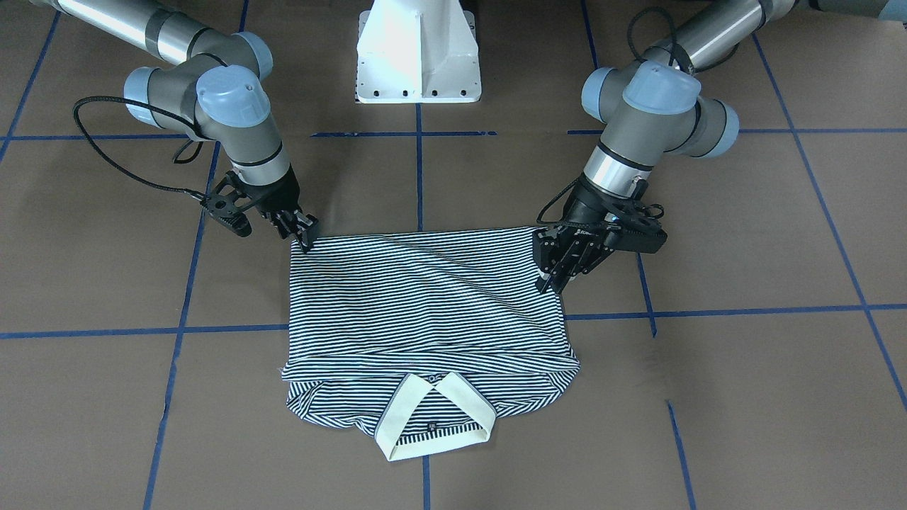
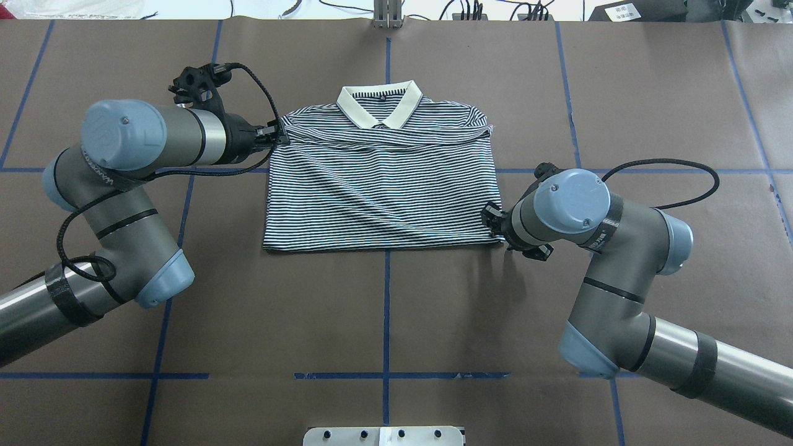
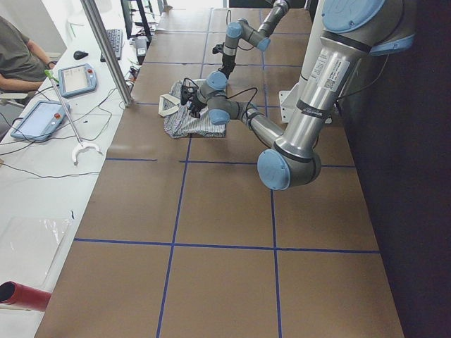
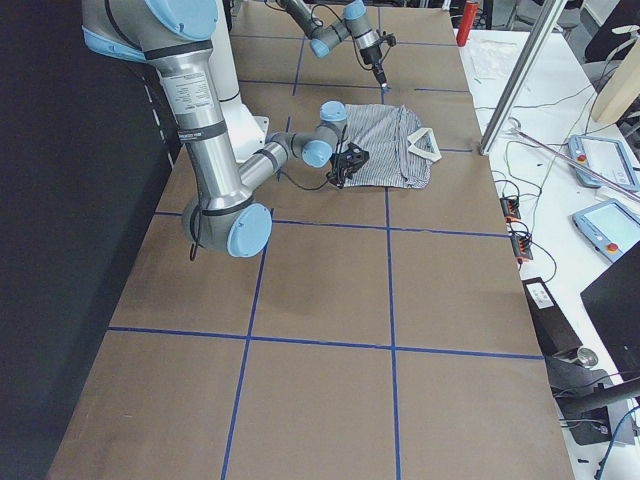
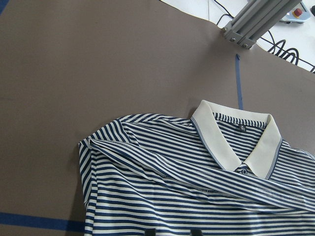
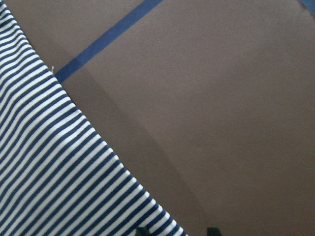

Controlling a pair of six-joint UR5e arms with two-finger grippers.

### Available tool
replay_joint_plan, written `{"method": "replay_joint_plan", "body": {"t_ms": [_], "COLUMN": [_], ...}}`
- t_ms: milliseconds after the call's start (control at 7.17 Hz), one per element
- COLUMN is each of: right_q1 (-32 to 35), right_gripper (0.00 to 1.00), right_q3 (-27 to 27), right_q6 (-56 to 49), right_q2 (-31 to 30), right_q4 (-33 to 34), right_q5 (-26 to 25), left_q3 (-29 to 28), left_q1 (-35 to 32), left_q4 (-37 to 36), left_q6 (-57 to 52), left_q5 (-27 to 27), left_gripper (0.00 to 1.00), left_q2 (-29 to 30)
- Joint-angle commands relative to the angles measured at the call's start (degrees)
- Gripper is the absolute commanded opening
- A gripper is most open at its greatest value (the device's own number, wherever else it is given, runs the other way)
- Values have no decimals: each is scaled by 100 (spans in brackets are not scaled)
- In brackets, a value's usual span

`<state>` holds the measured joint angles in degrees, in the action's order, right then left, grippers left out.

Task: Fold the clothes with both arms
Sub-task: 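Move the right gripper down to the folded shirt's side edge nearest it, then grasp the side edge with the right gripper and drag the shirt toward the robot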

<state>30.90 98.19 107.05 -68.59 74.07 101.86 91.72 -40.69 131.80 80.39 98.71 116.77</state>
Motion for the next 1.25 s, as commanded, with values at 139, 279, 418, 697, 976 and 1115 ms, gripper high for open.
{"method": "replay_joint_plan", "body": {"t_ms": [139, 279, 418, 697, 976, 1115], "right_q1": [-14, -14, -14, 12, -257, -608], "right_gripper": [0, 0, 0, 0, 0, 0], "right_q3": [33, 68, 121, 505, 1783, 2383], "right_q6": [0, 0, -9, -9, -9, 17], "right_q2": [65, 74, 82, -188, -1404, -1995], "right_q4": [2, 2, 2, 11, 54, 55], "right_q5": [0, 18, 27, 53, 79, 79], "left_q3": [74, 74, 74, 83, 214, 328], "left_q1": [0, -9, -18, -18, -18, -9], "left_q4": [-32, -32, -32, -32, -49, -67], "left_q6": [3, 3, 3, 3, 12, 12], "left_q5": [-1, -1, -1, 7, 16, 34], "left_gripper": [36, 36, 36, 36, 36, 36], "left_q2": [-40, -40, -49, -40, -49, -67]}}
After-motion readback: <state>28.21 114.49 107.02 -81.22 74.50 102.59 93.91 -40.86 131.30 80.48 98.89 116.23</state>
